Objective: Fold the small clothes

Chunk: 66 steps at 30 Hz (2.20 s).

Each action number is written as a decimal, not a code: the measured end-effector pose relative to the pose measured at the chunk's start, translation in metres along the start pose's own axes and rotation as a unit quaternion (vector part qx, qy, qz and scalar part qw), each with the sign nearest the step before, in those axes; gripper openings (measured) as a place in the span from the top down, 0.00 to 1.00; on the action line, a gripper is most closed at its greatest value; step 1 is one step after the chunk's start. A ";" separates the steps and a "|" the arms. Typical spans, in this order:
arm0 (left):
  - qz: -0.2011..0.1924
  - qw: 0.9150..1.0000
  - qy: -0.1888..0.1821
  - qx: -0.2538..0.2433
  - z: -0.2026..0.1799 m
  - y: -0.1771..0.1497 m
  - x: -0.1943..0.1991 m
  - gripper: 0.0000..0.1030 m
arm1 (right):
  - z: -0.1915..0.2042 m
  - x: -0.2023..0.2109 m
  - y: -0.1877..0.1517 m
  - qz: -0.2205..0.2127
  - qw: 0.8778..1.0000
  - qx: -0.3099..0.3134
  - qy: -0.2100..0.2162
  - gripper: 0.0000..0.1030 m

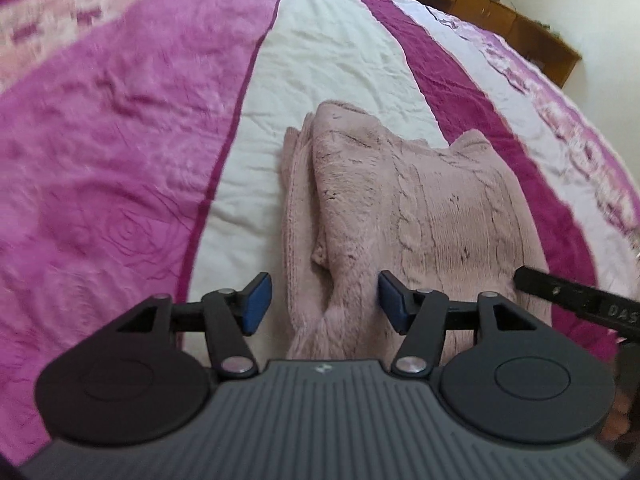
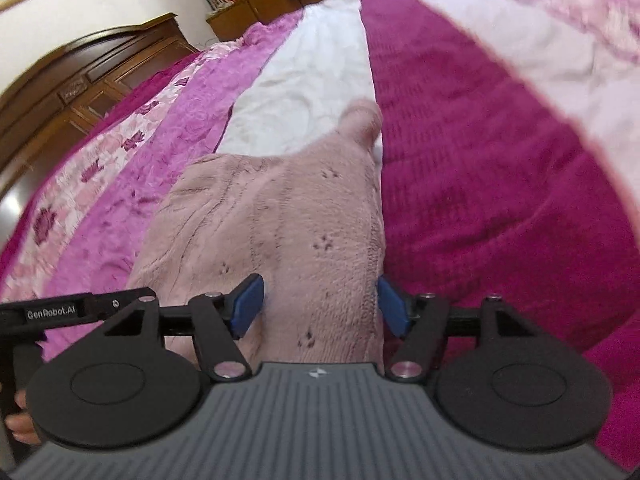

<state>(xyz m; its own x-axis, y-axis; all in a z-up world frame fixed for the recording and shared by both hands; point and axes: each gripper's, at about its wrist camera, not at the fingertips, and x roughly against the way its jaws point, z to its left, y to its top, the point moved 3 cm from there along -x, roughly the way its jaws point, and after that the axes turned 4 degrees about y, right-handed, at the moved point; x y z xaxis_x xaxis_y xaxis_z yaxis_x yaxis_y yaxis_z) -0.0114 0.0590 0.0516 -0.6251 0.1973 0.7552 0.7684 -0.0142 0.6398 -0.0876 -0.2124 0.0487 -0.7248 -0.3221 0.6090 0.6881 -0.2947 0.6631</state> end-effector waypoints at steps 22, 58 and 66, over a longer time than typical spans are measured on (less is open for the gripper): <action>0.015 0.997 0.065 -0.044 -0.032 -0.042 0.009 0.30 | 0.037 0.028 -0.045 -0.011 0.998 0.048 -0.032 0.14; 0.024 0.996 0.070 -0.043 -0.034 -0.048 0.007 0.30 | 0.031 0.023 -0.049 -0.001 0.999 0.033 -0.032 0.13; 0.025 0.996 0.071 -0.045 -0.034 -0.047 0.007 0.30 | 0.032 0.022 -0.050 0.001 0.999 0.034 -0.031 0.13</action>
<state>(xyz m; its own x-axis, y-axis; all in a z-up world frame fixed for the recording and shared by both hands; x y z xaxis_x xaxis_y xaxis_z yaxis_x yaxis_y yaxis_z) -0.0567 0.0281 0.0311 -0.6036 0.0541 0.7955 0.7883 -0.1087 0.6056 -0.1384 -0.1763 0.0426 -0.7261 -0.2649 0.6345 0.6866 -0.2315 0.6892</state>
